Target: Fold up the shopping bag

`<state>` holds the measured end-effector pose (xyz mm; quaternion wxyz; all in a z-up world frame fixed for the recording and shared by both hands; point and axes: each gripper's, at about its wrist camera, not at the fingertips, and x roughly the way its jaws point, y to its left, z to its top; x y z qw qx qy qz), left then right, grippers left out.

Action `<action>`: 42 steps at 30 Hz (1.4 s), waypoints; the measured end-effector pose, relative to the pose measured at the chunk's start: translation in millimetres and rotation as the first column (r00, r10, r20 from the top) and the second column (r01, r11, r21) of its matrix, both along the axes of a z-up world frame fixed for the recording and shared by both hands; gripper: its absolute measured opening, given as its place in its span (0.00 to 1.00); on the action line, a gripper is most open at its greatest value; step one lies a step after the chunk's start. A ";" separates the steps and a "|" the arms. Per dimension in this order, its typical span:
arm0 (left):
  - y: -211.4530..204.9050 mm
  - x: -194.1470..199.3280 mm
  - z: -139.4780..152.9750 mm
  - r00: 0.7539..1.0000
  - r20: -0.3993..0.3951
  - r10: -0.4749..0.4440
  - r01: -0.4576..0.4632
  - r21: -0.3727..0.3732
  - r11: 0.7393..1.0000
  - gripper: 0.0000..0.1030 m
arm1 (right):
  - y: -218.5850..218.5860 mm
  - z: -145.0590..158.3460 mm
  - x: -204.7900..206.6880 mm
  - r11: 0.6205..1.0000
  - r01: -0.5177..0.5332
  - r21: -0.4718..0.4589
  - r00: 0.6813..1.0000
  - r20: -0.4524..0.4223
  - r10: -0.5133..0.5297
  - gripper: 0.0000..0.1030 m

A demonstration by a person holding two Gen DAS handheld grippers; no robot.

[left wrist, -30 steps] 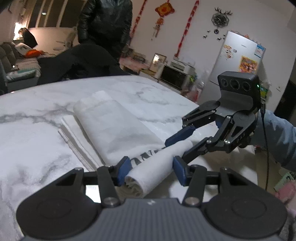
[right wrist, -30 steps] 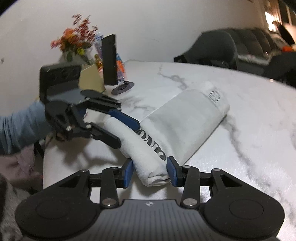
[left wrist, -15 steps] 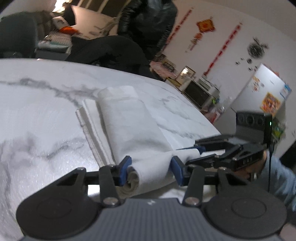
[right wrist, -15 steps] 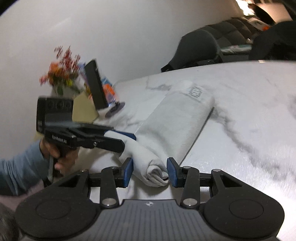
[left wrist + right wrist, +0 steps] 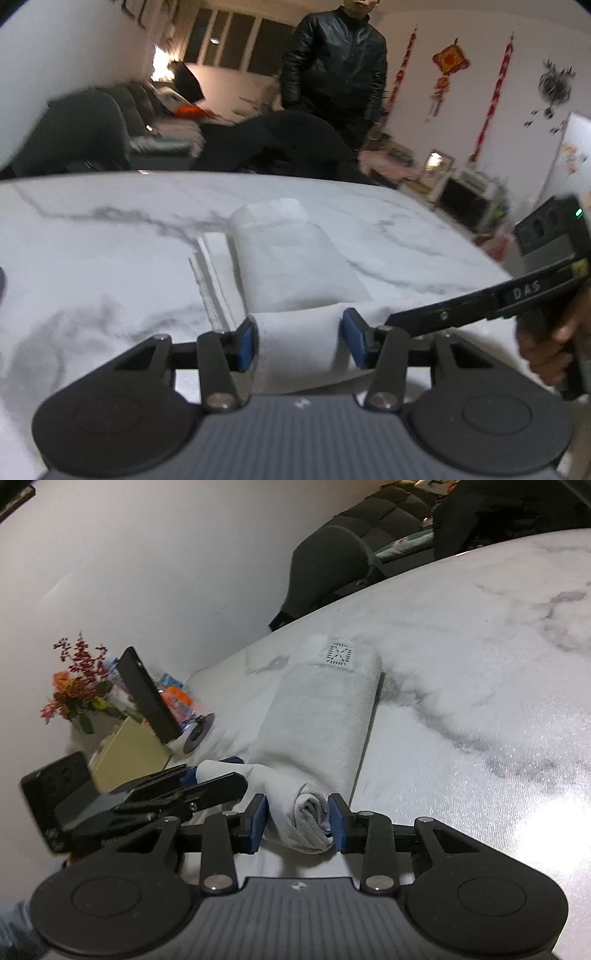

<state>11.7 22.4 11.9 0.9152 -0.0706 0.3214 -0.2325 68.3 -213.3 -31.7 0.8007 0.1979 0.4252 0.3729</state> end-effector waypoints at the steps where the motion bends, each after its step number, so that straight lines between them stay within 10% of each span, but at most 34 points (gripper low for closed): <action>1: -3.5 -2.1 1.3 1.000 0.013 0.014 -0.014 0.018 1.000 0.45 | 1.8 0.7 -1.3 1.000 0.010 -0.008 1.000 0.005 -0.010 0.32; 12: -20.9 -25.7 20.2 0.990 0.142 0.015 -0.043 0.191 0.981 0.48 | 4.0 3.6 -0.4 0.997 -0.019 -0.071 1.000 0.010 0.020 0.31; 18: -43.8 -50.2 33.2 0.945 0.277 -0.174 0.057 0.385 0.921 0.48 | 4.7 4.6 11.2 0.995 -0.061 -0.074 0.997 -0.041 0.058 0.31; 28: -81.4 -44.5 16.3 0.876 0.178 -0.448 0.285 0.560 0.778 0.46 | 6.2 6.0 18.7 0.994 -0.076 -0.079 0.995 -0.066 0.071 0.30; 42: -42.7 -12.1 17.6 0.908 0.094 -0.409 0.343 0.393 0.853 0.45 | -9.5 37.3 -16.4 0.993 -0.033 -0.113 0.935 0.347 0.071 0.26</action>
